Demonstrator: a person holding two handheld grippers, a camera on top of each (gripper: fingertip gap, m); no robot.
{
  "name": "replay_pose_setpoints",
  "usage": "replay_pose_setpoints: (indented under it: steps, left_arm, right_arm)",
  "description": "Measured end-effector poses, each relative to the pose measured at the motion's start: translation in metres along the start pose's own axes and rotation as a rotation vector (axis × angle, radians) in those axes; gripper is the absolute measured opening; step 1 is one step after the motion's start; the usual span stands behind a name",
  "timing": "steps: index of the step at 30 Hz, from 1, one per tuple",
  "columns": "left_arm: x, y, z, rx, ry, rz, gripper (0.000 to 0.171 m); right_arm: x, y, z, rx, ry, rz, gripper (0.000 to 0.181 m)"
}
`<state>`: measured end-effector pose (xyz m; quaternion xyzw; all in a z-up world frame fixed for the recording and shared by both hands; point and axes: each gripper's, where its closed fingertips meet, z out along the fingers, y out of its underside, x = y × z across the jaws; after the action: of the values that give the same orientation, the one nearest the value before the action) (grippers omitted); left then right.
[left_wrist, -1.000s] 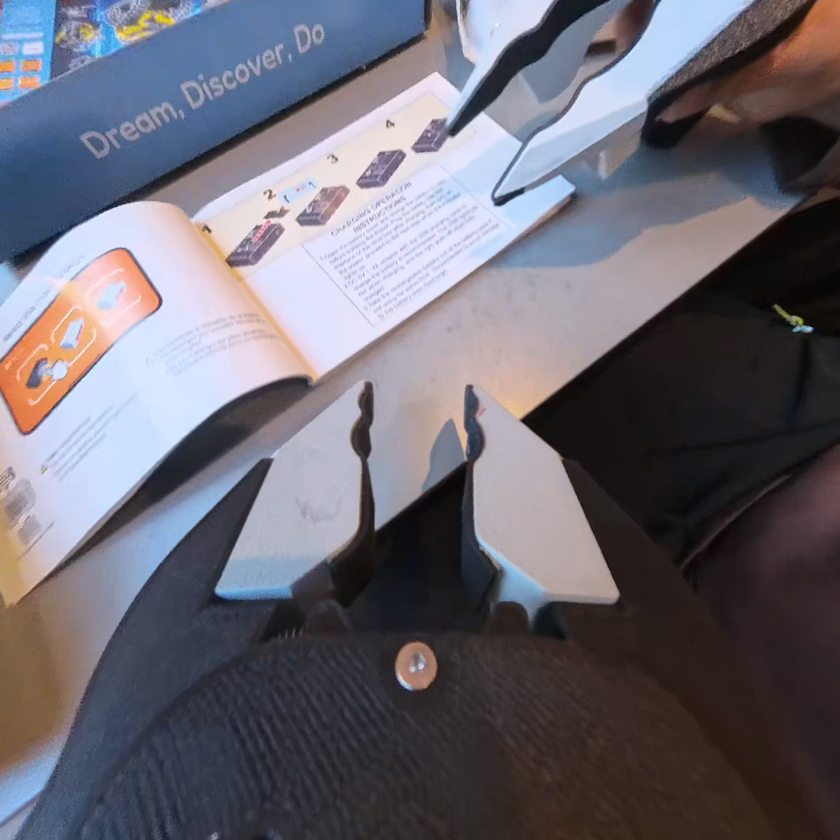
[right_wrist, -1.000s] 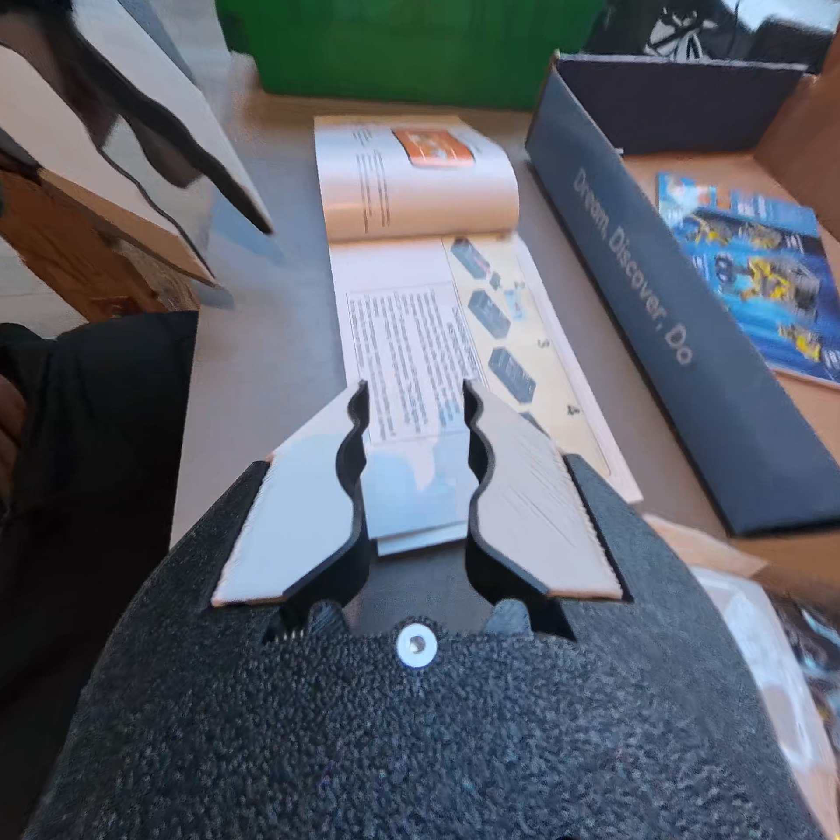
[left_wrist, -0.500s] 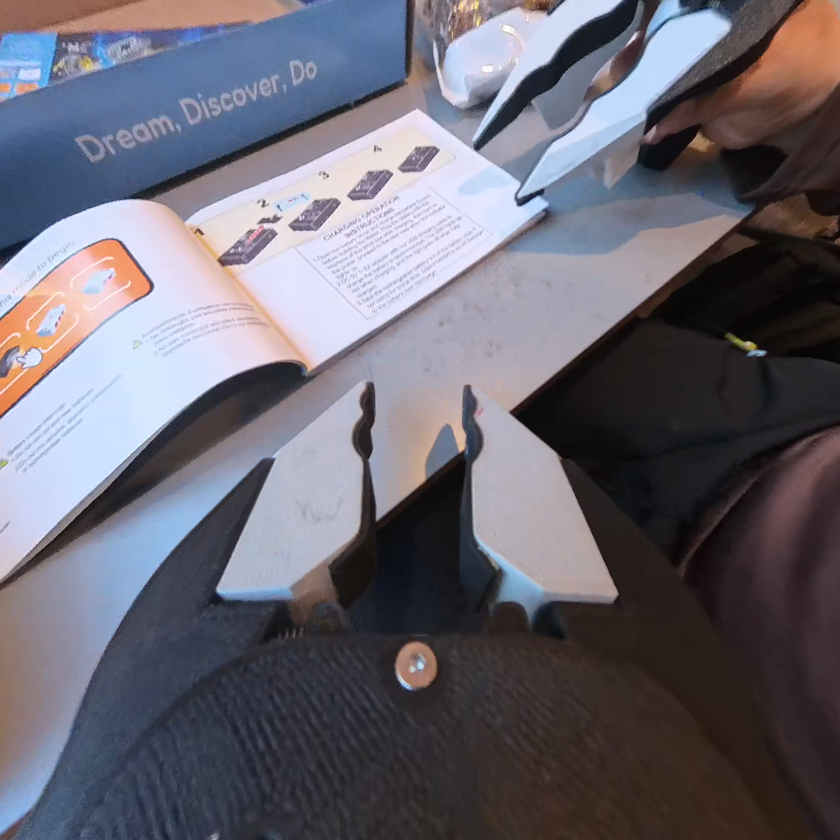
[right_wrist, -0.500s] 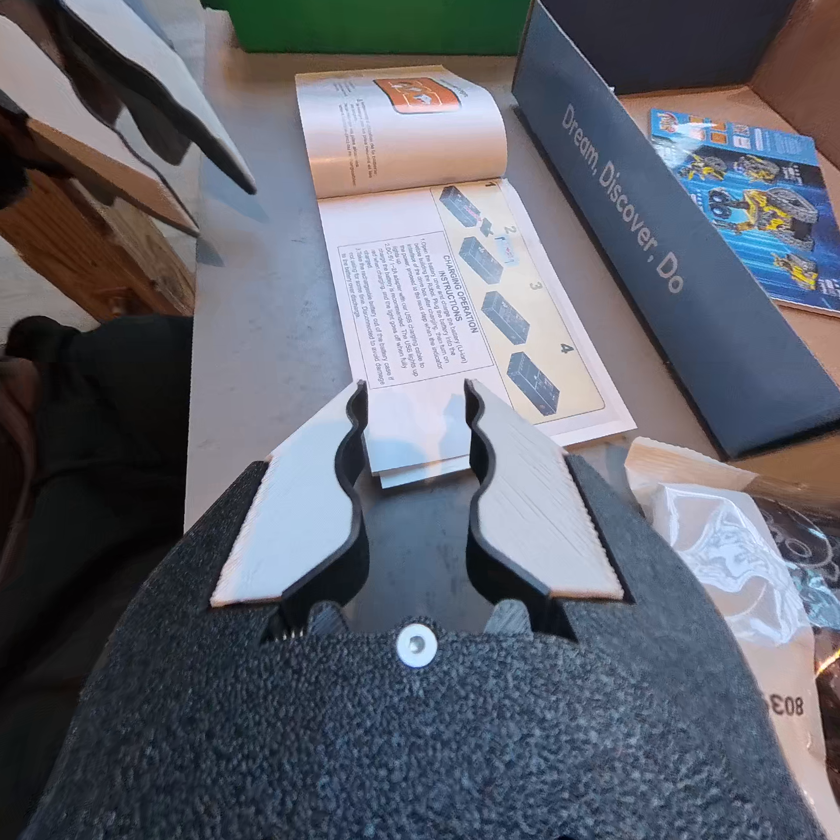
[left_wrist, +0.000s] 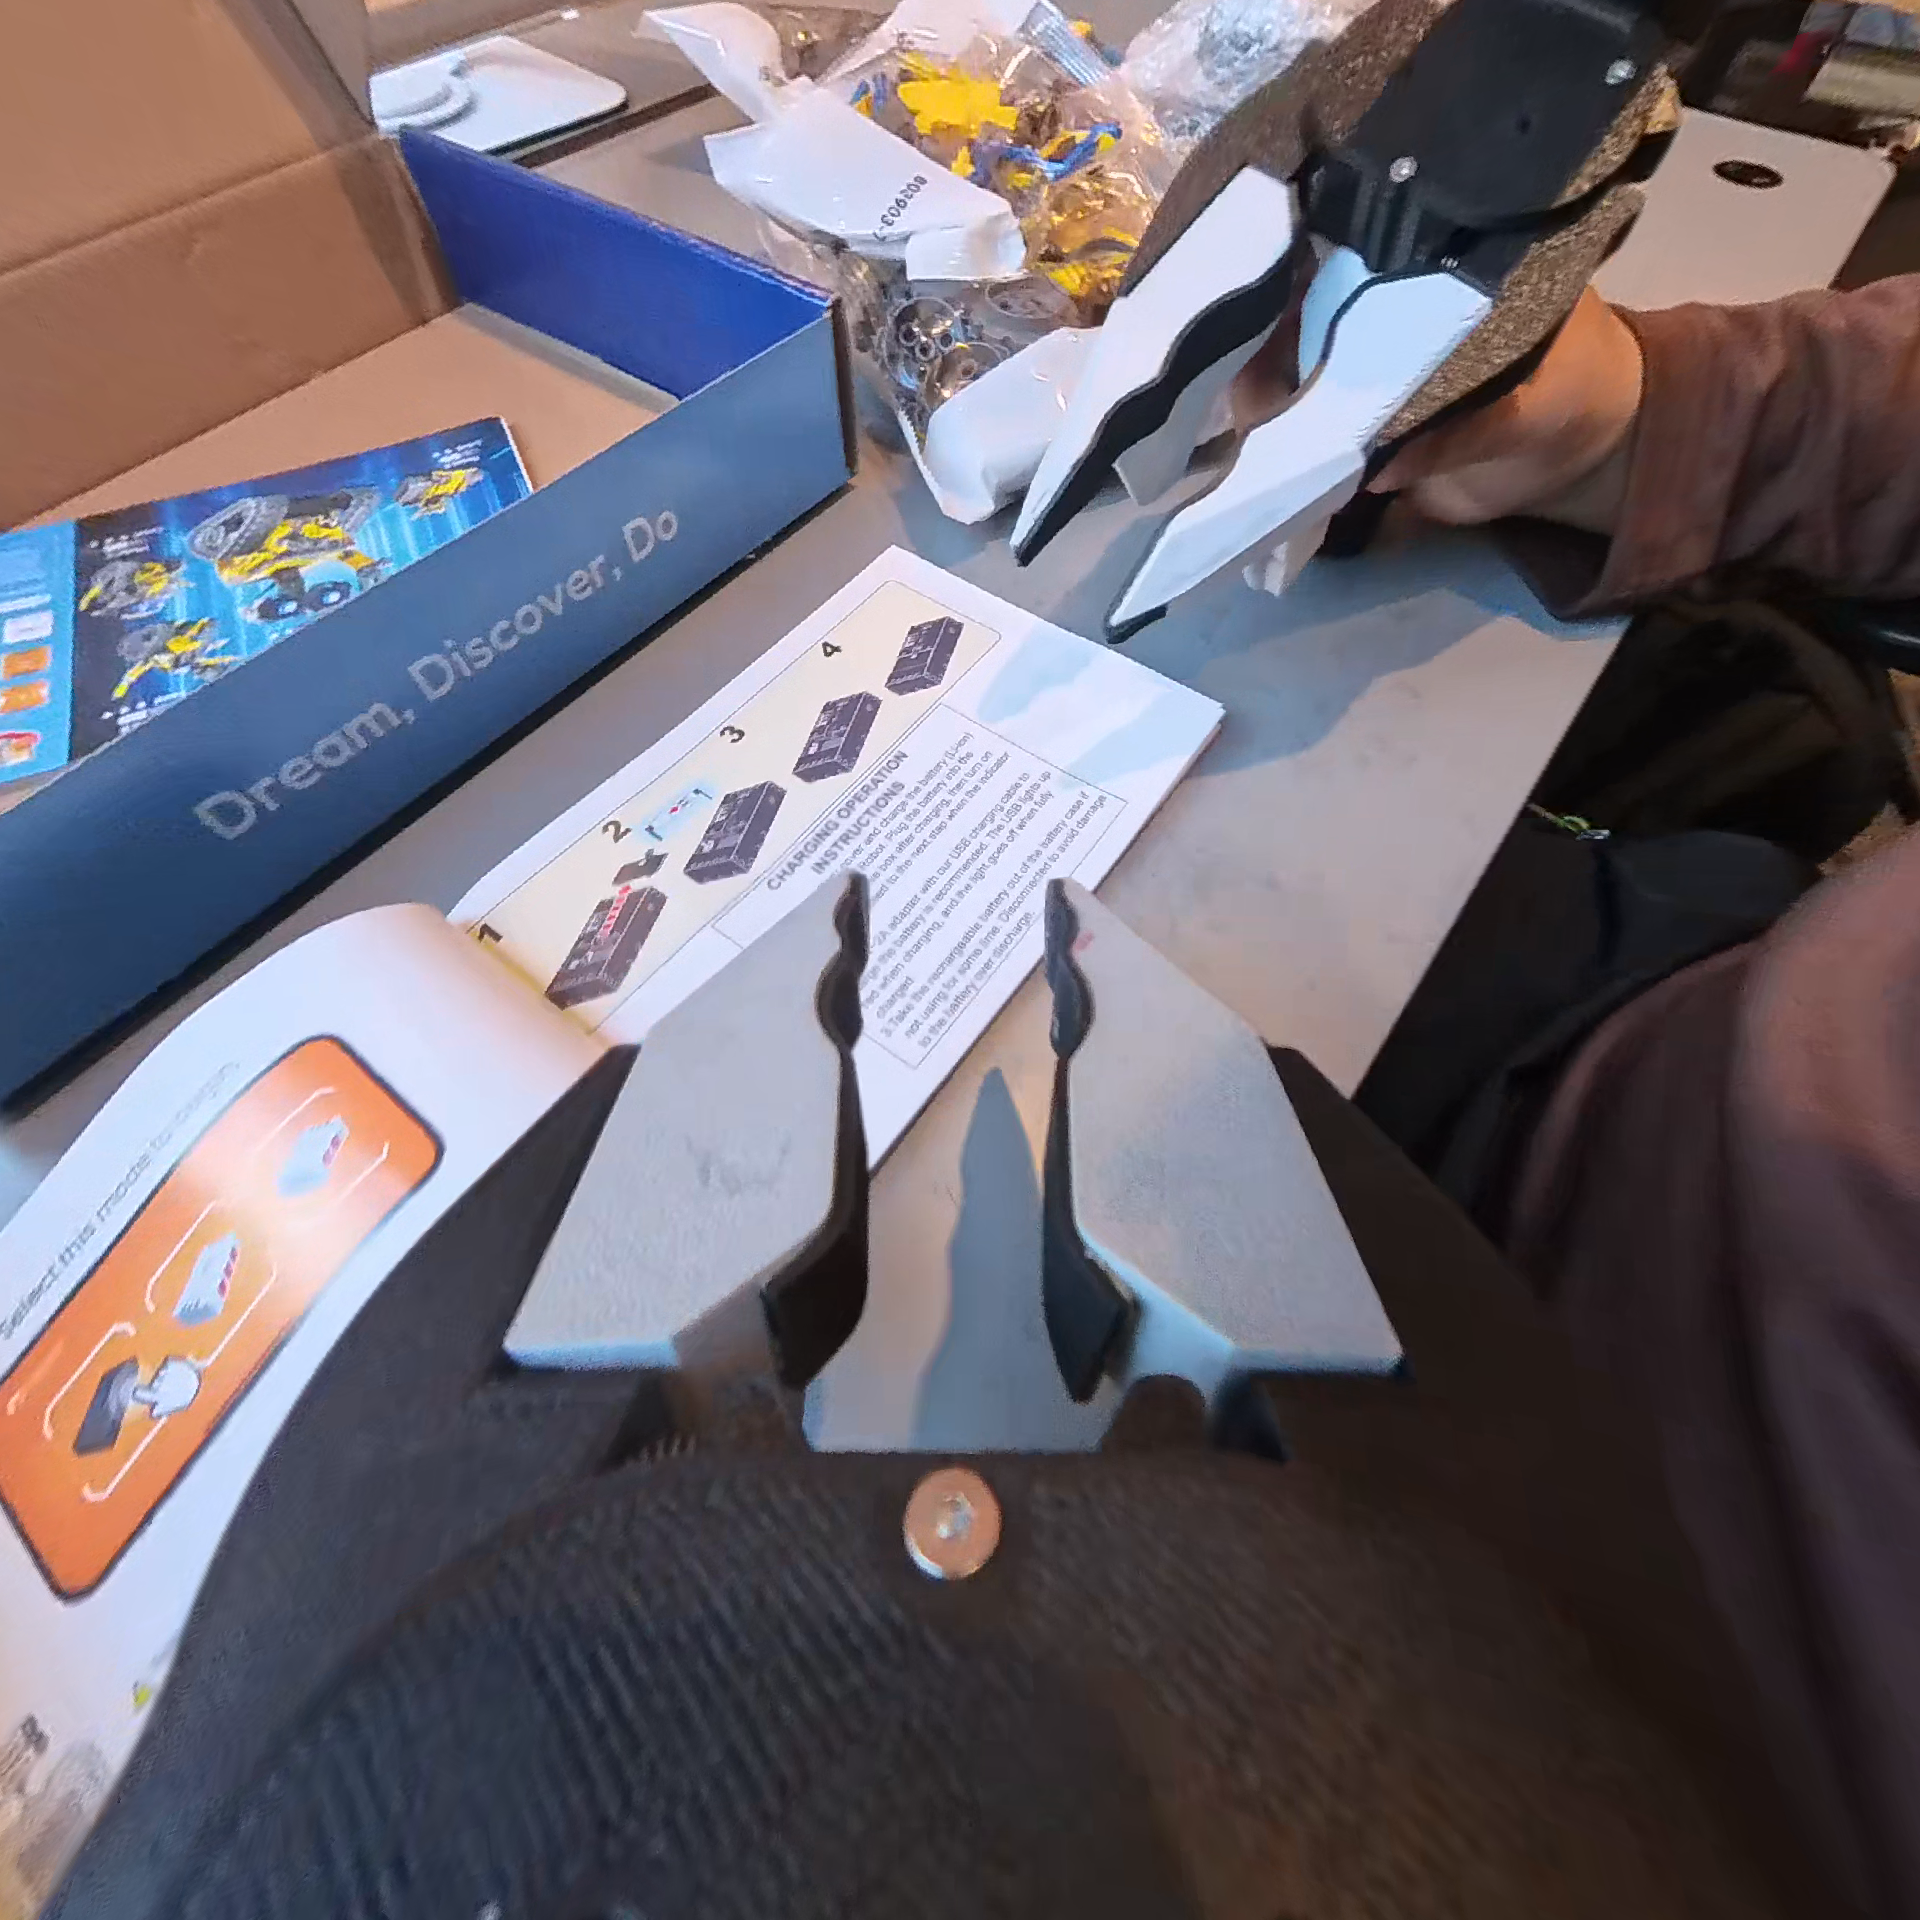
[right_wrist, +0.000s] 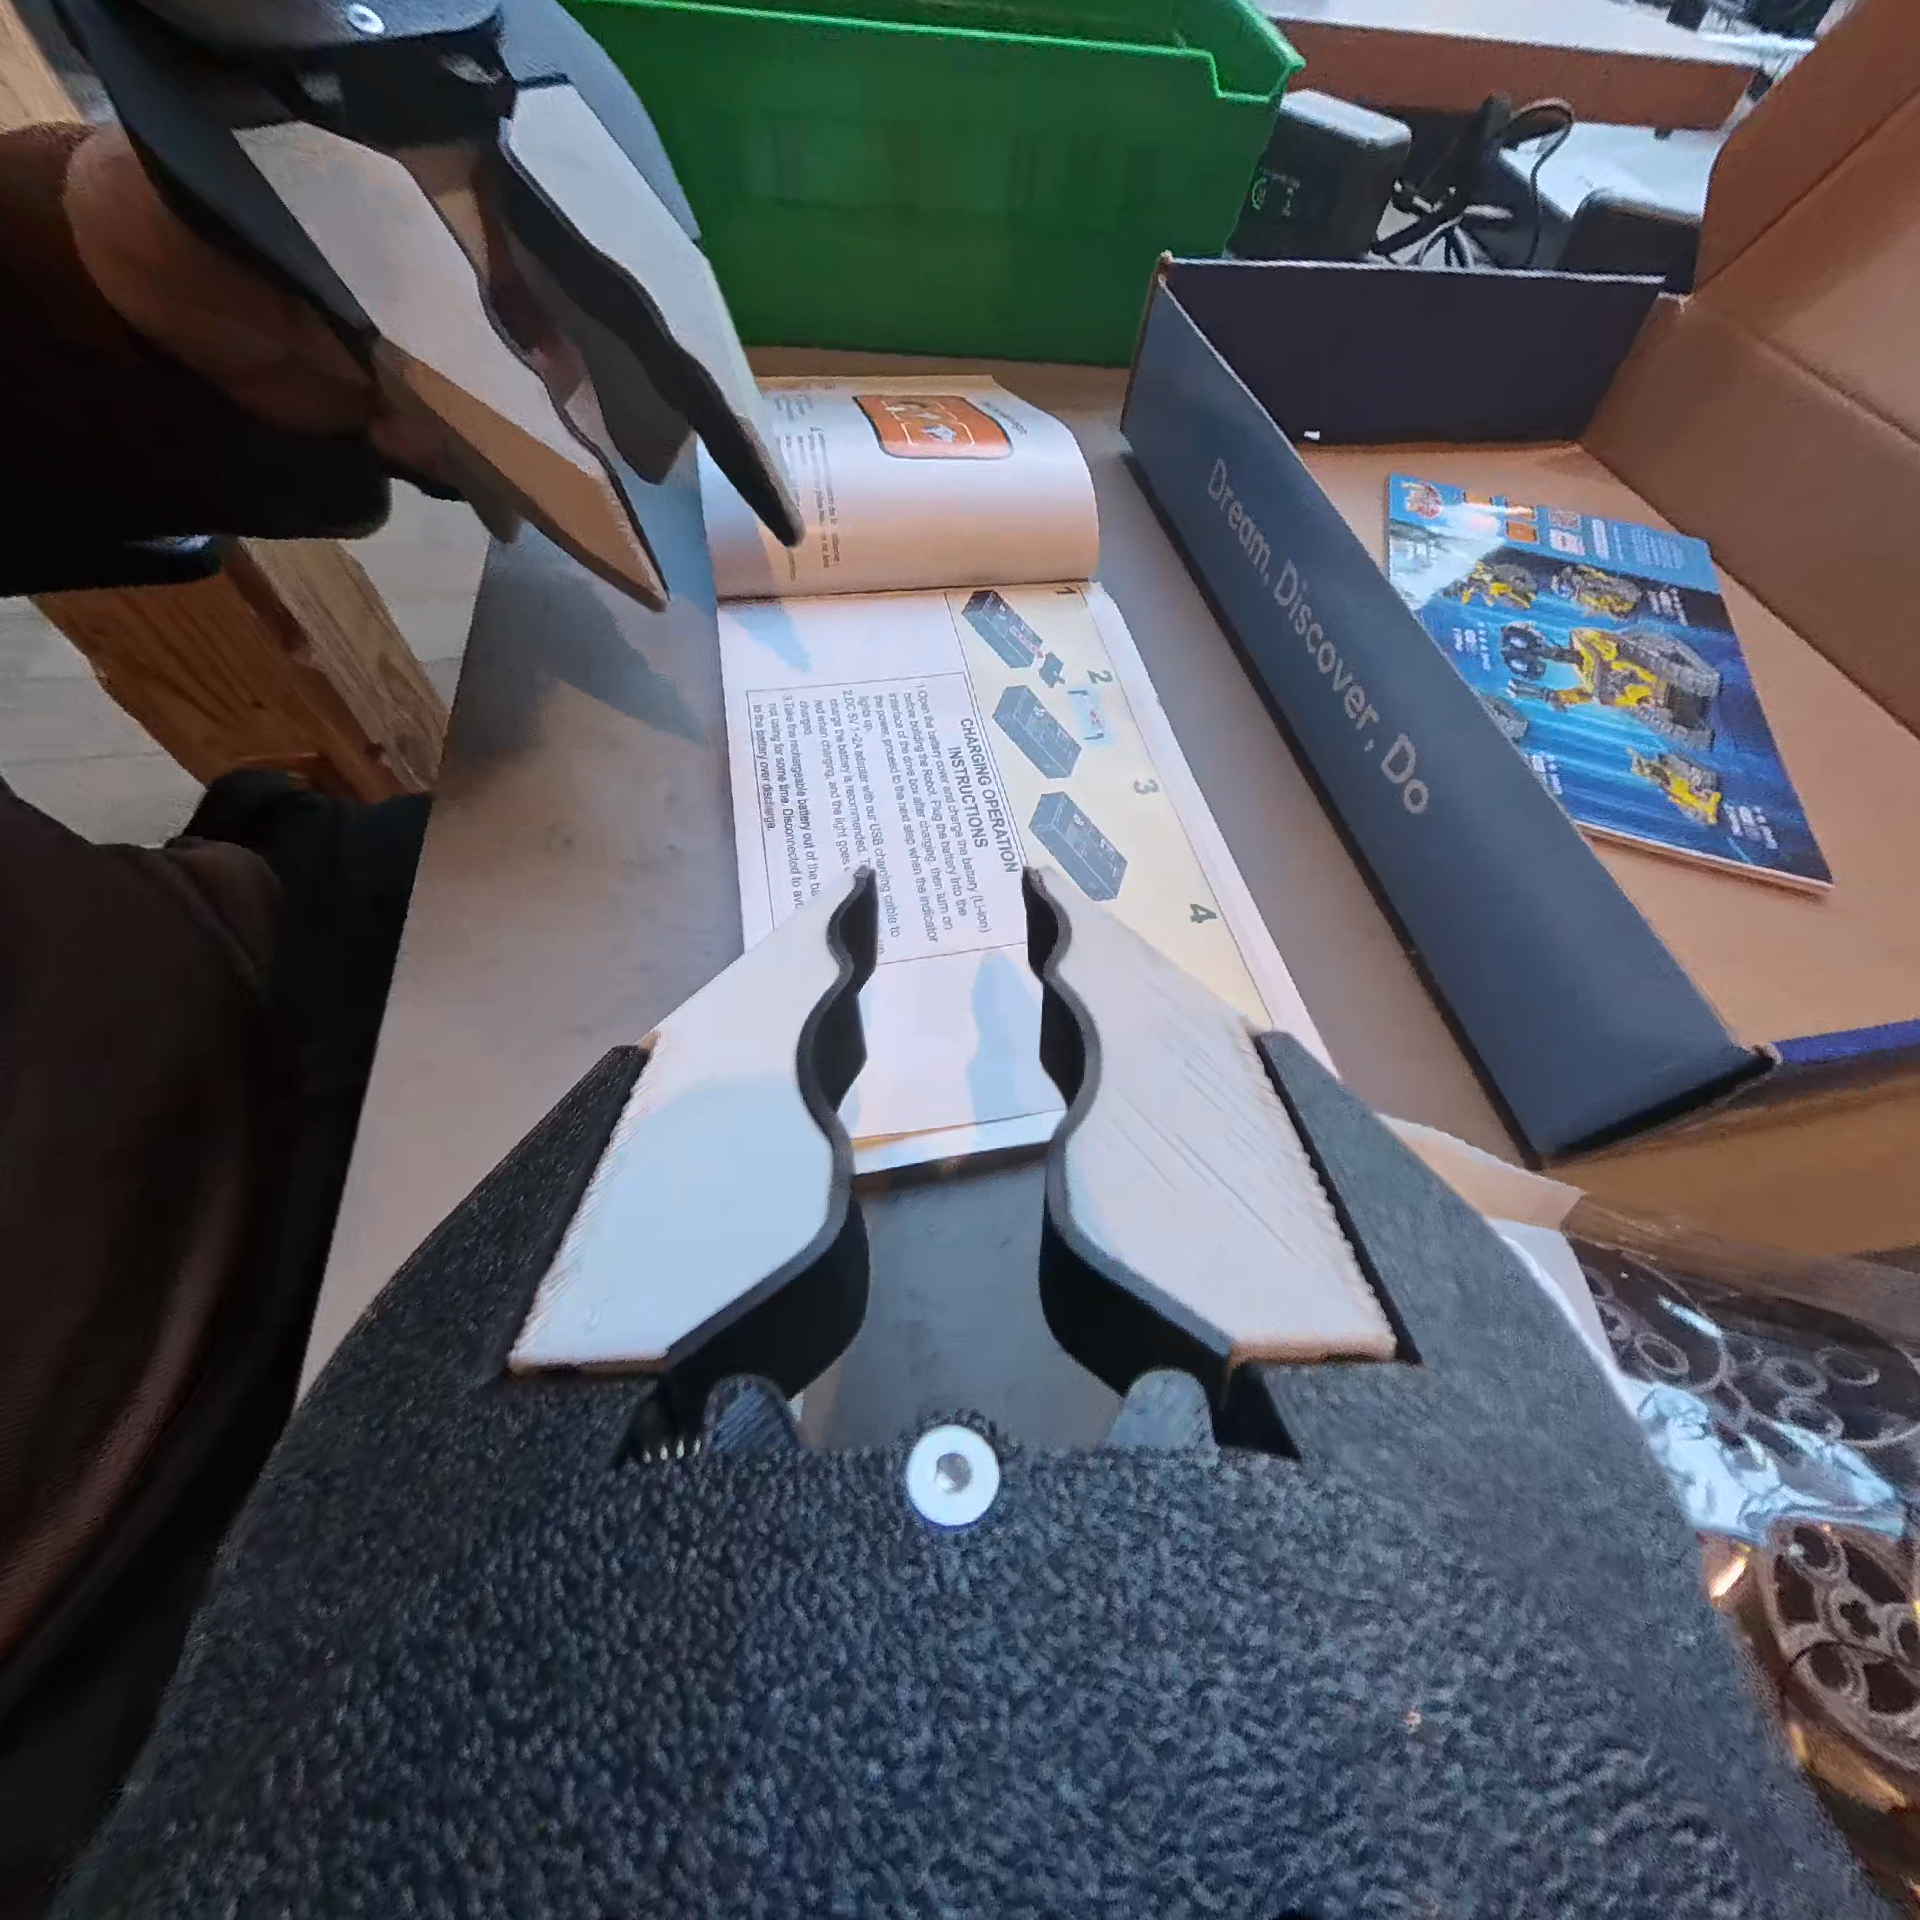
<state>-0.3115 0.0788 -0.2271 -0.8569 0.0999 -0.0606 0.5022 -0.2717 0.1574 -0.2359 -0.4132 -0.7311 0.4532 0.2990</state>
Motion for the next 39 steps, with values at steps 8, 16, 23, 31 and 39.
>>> replay_pose_setpoints:
  steps: [8,16,23,31,39]
  left_arm:
    - [-0.001,0.012,0.015,-0.072,-0.003,0.043,0.031]
    - [0.003,0.025,0.026,-0.11,0.026,0.034,0.03]
    - [0.006,0.036,0.033,-0.19,0.092,-0.016,0.032]
    - [0.01,0.038,0.034,-0.207,0.122,-0.008,0.031]
    - [0.01,0.035,0.032,-0.185,0.154,-0.044,0.029]
  right_arm:
    - [-0.003,0.0,0.001,0.0,-0.007,-0.031,0.028]
    - [-0.003,-0.003,-0.001,0.02,-0.011,-0.028,0.026]
    - [-0.006,0.014,0.006,-0.097,-0.052,0.0,0.043]
    - [-0.017,0.038,0.018,-0.269,-0.104,-0.048,0.03]
    - [-0.022,0.039,0.017,-0.275,-0.164,-0.027,0.038]
